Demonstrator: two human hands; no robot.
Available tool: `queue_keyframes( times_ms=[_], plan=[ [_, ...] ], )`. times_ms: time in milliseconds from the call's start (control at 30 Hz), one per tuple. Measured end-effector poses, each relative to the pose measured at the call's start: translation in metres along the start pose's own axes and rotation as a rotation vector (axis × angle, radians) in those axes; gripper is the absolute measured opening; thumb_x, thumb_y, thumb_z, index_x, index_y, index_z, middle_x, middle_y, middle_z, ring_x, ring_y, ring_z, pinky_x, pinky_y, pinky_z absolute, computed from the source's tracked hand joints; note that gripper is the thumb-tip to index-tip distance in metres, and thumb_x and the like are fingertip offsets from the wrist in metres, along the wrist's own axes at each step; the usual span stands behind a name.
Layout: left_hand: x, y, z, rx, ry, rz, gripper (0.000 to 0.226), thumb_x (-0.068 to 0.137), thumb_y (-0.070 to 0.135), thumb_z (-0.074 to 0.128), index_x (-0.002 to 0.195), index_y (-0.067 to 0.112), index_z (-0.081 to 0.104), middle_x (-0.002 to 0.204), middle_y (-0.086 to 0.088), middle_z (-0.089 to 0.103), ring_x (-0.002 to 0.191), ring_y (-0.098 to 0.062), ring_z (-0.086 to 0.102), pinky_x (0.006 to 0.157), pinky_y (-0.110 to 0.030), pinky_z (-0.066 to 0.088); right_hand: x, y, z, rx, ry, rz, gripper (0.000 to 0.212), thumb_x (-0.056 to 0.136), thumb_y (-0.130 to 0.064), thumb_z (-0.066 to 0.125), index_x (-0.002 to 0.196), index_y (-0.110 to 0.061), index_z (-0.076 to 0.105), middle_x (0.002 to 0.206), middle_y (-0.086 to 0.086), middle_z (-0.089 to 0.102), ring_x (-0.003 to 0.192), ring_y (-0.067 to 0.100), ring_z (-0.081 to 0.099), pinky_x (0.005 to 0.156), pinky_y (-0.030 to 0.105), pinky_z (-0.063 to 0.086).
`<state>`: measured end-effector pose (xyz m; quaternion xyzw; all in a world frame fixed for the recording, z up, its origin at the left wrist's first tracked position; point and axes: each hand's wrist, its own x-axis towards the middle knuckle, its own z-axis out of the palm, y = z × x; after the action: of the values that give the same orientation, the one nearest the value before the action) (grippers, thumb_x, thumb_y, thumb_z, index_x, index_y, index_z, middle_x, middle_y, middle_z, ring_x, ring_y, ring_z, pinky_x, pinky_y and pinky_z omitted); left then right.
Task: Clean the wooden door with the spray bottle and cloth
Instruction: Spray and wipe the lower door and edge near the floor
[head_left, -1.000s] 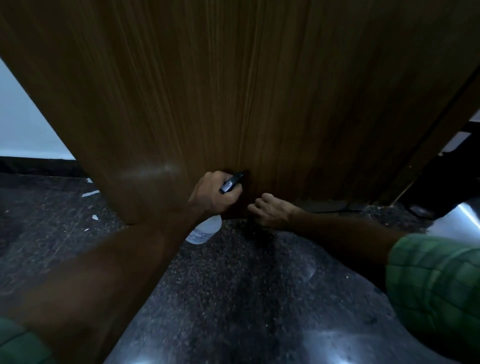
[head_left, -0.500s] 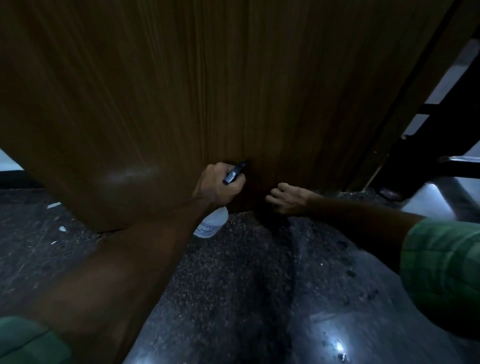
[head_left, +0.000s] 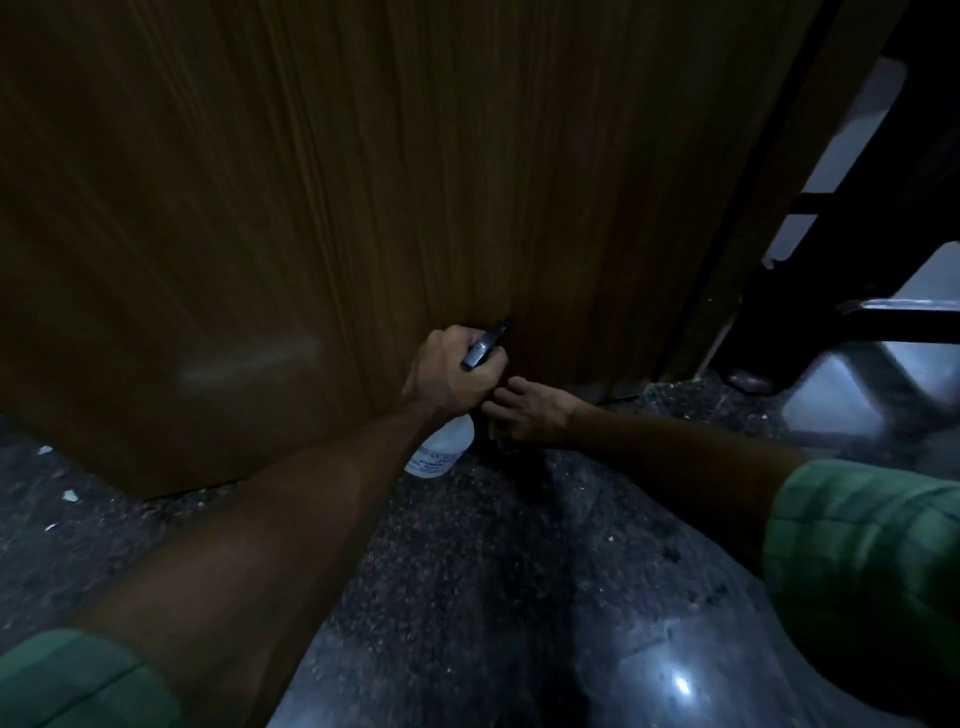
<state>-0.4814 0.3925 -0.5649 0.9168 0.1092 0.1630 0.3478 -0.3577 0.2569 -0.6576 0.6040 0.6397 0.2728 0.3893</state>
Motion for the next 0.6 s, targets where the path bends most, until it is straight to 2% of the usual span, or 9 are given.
queue_keyframes(
  times_ms=[33, 67, 100, 167, 233, 300, 467, 600],
  plan=[
    [0.003, -0.002, 0.002, 0.008, -0.007, 0.009, 0.038, 0.096, 0.03, 0.063, 0.065, 0.009, 0.058, 0.056, -0.005, 0.061, 0.047, -0.017, 0.055, 0.047, -0.032, 0.035, -0.011, 0.006, 0.007, 0.118, -0.069, -0.126, 0.036, 0.104, -0.042, 0.048, 0.138, -0.036, 0.058, 0.152, -0.002, 0.041, 0.126, 0.021, 0.045, 0.1, 0.039, 0.035],
    [0.004, -0.004, 0.002, 0.02, -0.009, 0.018, 0.039, 0.097, 0.028, 0.064, 0.062, 0.012, 0.056, 0.054, -0.002, 0.059, 0.047, -0.016, 0.054, 0.046, -0.029, 0.034, -0.021, 0.011, 0.011, 0.161, -0.136, -0.177, 0.032, 0.103, -0.035, 0.05, 0.132, -0.031, 0.063, 0.15, 0.005, 0.042, 0.121, 0.027, 0.046, 0.096, 0.041, 0.036],
    [0.007, -0.005, 0.003, 0.025, -0.008, 0.025, 0.041, 0.097, 0.026, 0.066, 0.059, 0.015, 0.052, 0.052, 0.002, 0.056, 0.045, -0.013, 0.051, 0.045, -0.025, 0.031, -0.031, 0.015, 0.014, 0.114, -0.113, -0.157, 0.028, 0.103, -0.033, 0.051, 0.127, -0.03, 0.067, 0.149, 0.007, 0.043, 0.118, 0.028, 0.047, 0.095, 0.042, 0.036],
    [0.013, -0.004, 0.008, 0.021, -0.02, 0.034, 0.043, 0.096, 0.025, 0.067, 0.057, 0.017, 0.049, 0.05, 0.005, 0.052, 0.044, -0.008, 0.048, 0.046, -0.024, 0.029, -0.046, 0.021, 0.027, 0.051, -0.107, -0.168, 0.026, 0.104, -0.03, 0.049, 0.12, -0.027, 0.07, 0.151, 0.01, 0.041, 0.121, 0.029, 0.048, 0.098, 0.042, 0.037],
    [0.017, 0.001, 0.014, 0.015, -0.025, 0.032, 0.045, 0.095, 0.026, 0.068, 0.056, 0.018, 0.046, 0.048, 0.008, 0.05, 0.043, -0.007, 0.048, 0.046, -0.025, 0.029, -0.059, 0.027, 0.032, 0.078, -0.19, -0.161, 0.028, 0.105, -0.028, 0.046, 0.115, -0.025, 0.072, 0.152, 0.011, 0.041, 0.124, 0.029, 0.048, 0.1, 0.041, 0.037],
    [0.019, 0.006, 0.022, 0.0, -0.038, 0.043, 0.048, 0.094, 0.026, 0.068, 0.054, 0.021, 0.043, 0.046, 0.01, 0.047, 0.042, -0.008, 0.047, 0.044, -0.024, 0.029, -0.073, 0.033, 0.043, 0.062, -0.155, -0.117, 0.03, 0.106, -0.029, 0.044, 0.114, -0.027, 0.073, 0.15, 0.009, 0.044, 0.122, 0.027, 0.05, 0.098, 0.04, 0.036],
    [0.021, 0.021, 0.044, -0.031, -0.088, 0.109, 0.049, 0.095, 0.023, 0.067, 0.054, 0.022, 0.039, 0.047, 0.009, 0.045, 0.041, -0.008, 0.042, 0.044, -0.025, 0.028, -0.106, 0.043, 0.071, 0.001, -0.21, -0.128, 0.032, 0.108, -0.024, 0.041, 0.127, -0.026, 0.067, 0.161, 0.01, 0.032, 0.136, 0.033, 0.041, 0.109, 0.043, 0.031],
    [0.026, 0.032, 0.057, -0.053, -0.117, 0.13, 0.047, 0.095, 0.025, 0.065, 0.056, 0.022, 0.039, 0.05, 0.009, 0.046, 0.042, -0.008, 0.04, 0.046, -0.028, 0.029, -0.135, 0.056, 0.086, -0.041, -0.275, -0.114, 0.029, 0.103, -0.015, 0.047, 0.117, -0.025, 0.07, 0.154, 0.009, 0.036, 0.131, 0.031, 0.041, 0.104, 0.043, 0.03]
  ],
)
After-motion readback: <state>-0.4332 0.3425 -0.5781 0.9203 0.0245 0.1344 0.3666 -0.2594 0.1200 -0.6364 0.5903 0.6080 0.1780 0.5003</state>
